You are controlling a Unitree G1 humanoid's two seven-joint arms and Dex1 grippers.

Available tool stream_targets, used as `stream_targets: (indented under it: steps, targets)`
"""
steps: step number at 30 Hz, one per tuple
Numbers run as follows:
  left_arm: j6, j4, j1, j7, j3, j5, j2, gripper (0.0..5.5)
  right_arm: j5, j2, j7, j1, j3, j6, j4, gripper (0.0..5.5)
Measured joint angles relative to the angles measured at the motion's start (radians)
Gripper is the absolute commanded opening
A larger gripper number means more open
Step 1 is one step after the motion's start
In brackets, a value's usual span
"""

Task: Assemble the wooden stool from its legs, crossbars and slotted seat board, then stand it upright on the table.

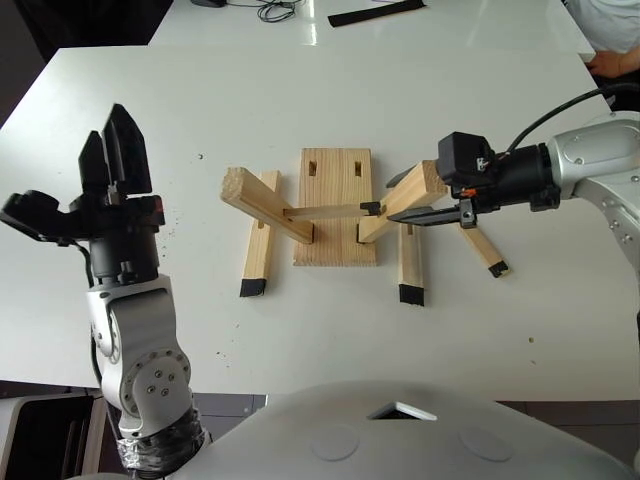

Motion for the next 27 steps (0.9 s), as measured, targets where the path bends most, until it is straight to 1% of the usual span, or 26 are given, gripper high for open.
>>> stream_targets:
  steps: [2, 3, 5, 7, 9, 11, 13, 17, 23, 27]
  targets:
    - [0.082, -0.089, -0.076, 0.067, -0.051, 0.024, 0.075, 3.24, 0.01, -0.002, -0.014, 0.012, -0.011, 0.012, -0.011, 2.01]
    - [0.14, -0.136, -0.129, 0.098, -0.121, 0.042, 0.127, 3.12, 0.015, -0.003, -0.022, 0.017, -0.016, 0.016, -0.015, 2.01]
    - [0.224, -0.159, -0.207, 0.157, -0.256, 0.07, 0.166, 2.82, 0.019, -0.003, -0.032, 0.024, -0.021, 0.021, -0.02, 2.01]
    - [0.305, -0.161, -0.254, 0.227, -0.384, 0.086, 0.166, 2.47, 0.019, -0.003, -0.035, 0.025, -0.021, 0.021, -0.025, 2.01]
    - [0.371, -0.165, -0.264, 0.298, -0.458, 0.104, 0.153, 2.12, 0.02, -0.003, -0.037, 0.024, -0.019, 0.022, -0.026, 2.01]
    - [0.456, -0.164, -0.242, 0.369, -0.519, 0.125, 0.133, 2.09, 0.02, -0.003, -0.038, 0.02, -0.015, 0.024, -0.026, 2.01]
    - [0.512, -0.157, -0.212, 0.405, -0.559, 0.157, 0.121, 2.09, 0.02, -0.003, -0.039, 0.015, -0.012, 0.029, -0.026, 2.01]
    - [0.56, -0.16, -0.21, 0.441, -0.617, 0.25, 0.085, 2.09, 0.02, -0.002, -0.039, 0.0, -0.005, 0.048, -0.022, 2.01]
    - [0.561, -0.152, -0.198, 0.432, -0.646, 0.355, 0.034, 2.09, 0.02, 0.014, -0.035, -0.04, 0.011, 0.086, -0.003, 2.01]
    - [0.575, -0.139, -0.233, 0.367, -0.661, 0.356, -0.006, 2.09, 0.02, 0.036, -0.048, -0.051, 0.02, 0.089, -0.001, 2.01]
